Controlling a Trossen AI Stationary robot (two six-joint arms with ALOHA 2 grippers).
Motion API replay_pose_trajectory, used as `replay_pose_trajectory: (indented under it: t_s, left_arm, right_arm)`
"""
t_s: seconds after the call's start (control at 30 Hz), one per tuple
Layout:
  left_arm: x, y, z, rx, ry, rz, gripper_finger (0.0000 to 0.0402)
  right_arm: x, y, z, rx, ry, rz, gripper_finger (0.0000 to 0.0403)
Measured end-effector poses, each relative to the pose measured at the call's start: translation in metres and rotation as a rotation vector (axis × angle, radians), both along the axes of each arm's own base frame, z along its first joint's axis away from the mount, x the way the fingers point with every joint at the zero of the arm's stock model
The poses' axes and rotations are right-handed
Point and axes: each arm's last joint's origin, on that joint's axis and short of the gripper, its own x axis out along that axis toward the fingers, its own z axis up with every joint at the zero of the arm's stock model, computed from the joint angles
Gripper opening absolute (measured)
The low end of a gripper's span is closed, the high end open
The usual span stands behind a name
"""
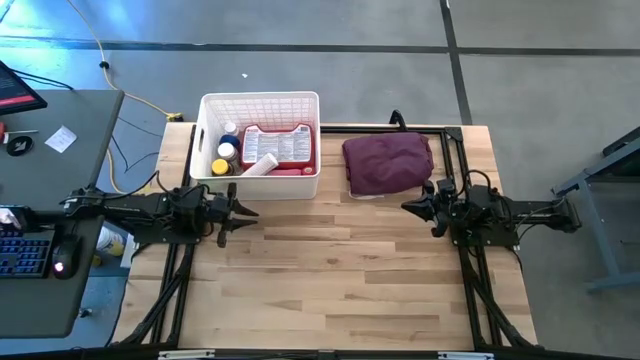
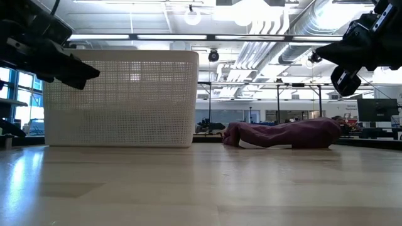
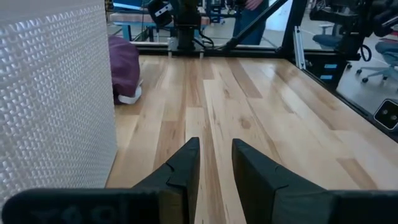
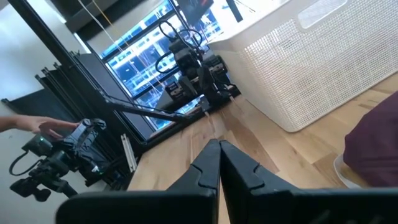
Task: Pick & place medical supplies in basket/bin
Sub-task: Return to Home Position
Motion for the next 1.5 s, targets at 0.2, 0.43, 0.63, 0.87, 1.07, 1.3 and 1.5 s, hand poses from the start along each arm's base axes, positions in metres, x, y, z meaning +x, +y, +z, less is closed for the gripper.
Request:
replay_pose_trajectory:
  t_s: [0.2, 0.43, 0.63, 0.87, 1.07, 1.3, 1.5]
  left_arm:
    - [0.0038, 0.0, -0.0066, 0.003, 0.076, 0.003, 0.0127]
    - [0.0055, 0.0, -0.0102, 0.004, 0.116, 0.005, 0.0127]
    - [0.0056, 0.0, -0.0103, 0.004, 0.117, 0.005, 0.0127]
    - [0.0056, 0.0, -0.0105, 0.004, 0.118, 0.005, 0.0127]
    - [0.0056, 0.0, -0.0105, 0.004, 0.119, 0.005, 0.0127]
    - [0.0057, 0.0, -0.0105, 0.004, 0.119, 0.004, 0.0127]
    - [0.0057, 0.0, -0.0105, 0.004, 0.119, 0.004, 0.0127]
  right_arm:
    - [0.0008, 0.0, -0.0009, 0.0, 0.012, 0.0, 0.0]
    - [0.0008, 0.0, -0.0009, 0.0, 0.011, -0.001, 0.0]
    - [0.0008, 0.0, -0.0008, 0.0, 0.01, -0.001, 0.0]
    - [0.0008, 0.0, -0.0007, 0.0, 0.009, -0.001, 0.0]
    - [0.0008, 0.0, -0.0007, 0.0, 0.009, -0.001, 0.0]
    - [0.0008, 0.0, -0.0007, 0.0, 0.009, -0.001, 0.0]
    - [0.0008, 0.0, -0.0009, 0.0, 0.009, -0.001, 0.0]
